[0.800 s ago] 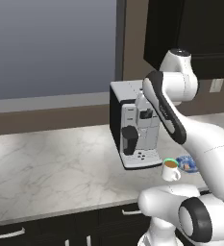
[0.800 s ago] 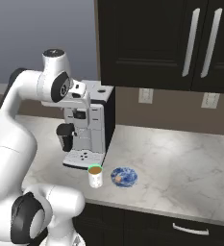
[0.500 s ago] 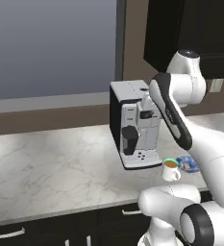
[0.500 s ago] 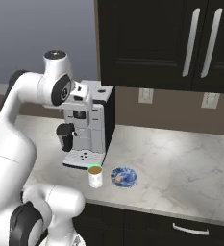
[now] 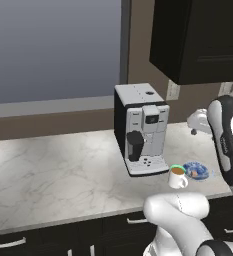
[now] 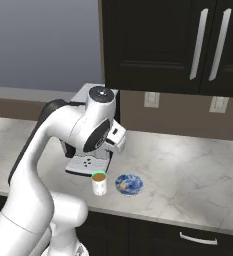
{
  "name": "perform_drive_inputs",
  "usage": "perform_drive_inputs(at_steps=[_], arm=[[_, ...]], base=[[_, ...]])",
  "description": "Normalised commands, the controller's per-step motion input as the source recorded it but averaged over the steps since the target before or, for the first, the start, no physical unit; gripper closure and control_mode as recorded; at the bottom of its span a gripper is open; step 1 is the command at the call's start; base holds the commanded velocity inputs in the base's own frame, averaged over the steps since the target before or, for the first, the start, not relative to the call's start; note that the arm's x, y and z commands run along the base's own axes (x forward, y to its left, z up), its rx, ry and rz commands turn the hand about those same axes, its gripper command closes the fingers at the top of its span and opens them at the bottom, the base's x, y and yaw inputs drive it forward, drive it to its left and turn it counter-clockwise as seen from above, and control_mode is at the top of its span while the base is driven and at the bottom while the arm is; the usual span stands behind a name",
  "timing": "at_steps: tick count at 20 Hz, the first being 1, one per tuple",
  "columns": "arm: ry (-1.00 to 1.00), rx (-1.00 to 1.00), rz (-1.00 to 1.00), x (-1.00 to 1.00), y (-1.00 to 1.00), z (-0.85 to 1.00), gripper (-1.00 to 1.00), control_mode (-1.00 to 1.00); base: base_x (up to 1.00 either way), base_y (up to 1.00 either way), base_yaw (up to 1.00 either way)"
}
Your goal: Take a sugar cube from the saucer and place it inside the coffee. Then, grab milk from the fridge and place it next to the coffee on the counter to sweeten the coffee.
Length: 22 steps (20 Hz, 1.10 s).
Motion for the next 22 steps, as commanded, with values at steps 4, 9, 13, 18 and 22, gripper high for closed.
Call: perform_drive_inputs(at_steps=[4,9,13,18,22], arm=[[0.27,0.37,-0.51,0.01,-0.88,-0.31,-1.0,-1.0],[0.25,0.39,-0.6,0.03,-0.38,-0.51,-1.0,-1.0],[0.29,0.3,-0.48,0.09,-0.08,-0.62,-1.0,-1.0],[0.26,0.28,-0.09,0.15,-0.34,-0.46,-1.0,-1.0],[0.29,0.17,-0.21,0.34,0.01,-0.42,-1.0,-1.0]], base=[[0.0,0.0,0.0],[0.0,0.0,0.0],[0.0,0.0,0.0],[0.0,0.0,0.0],[0.0,0.0,0.0]])
